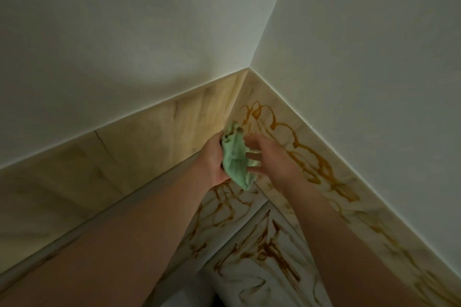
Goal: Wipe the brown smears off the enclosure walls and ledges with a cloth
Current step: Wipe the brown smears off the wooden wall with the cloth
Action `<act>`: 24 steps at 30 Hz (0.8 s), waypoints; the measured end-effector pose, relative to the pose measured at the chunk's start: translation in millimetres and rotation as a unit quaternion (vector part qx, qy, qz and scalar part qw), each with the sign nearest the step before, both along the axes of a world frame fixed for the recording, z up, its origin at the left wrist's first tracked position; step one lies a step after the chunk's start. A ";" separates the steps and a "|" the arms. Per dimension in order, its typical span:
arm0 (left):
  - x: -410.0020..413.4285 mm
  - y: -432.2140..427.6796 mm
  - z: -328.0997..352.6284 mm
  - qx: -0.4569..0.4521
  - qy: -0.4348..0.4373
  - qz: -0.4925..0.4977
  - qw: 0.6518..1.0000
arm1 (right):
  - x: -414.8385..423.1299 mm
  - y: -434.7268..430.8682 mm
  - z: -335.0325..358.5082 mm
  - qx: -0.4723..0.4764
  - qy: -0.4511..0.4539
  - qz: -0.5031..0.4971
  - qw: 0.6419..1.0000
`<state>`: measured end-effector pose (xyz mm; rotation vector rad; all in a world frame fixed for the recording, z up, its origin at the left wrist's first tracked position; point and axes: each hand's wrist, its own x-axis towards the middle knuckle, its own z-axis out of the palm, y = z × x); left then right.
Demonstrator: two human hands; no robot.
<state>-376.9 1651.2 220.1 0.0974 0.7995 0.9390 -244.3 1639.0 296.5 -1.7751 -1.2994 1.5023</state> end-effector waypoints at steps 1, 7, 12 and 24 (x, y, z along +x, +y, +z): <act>3.0 2.9 -1.7 -0.008 -0.027 0.025 0.999 | 10.6 6.6 2.2 0.009 -0.024 0.012 1.000; 38.9 31.8 -31.7 -0.056 -0.107 0.215 0.969 | 104.0 51.0 3.5 0.018 -0.163 0.122 0.979; 86.0 39.2 -45.0 -0.086 -0.123 0.251 0.956 | 161.7 101.6 7.9 0.057 -0.271 0.186 0.943; 103.8 154.9 -83.3 -0.042 -0.107 0.266 0.957 | 149.9 205.3 -10.7 0.083 -0.267 0.218 0.935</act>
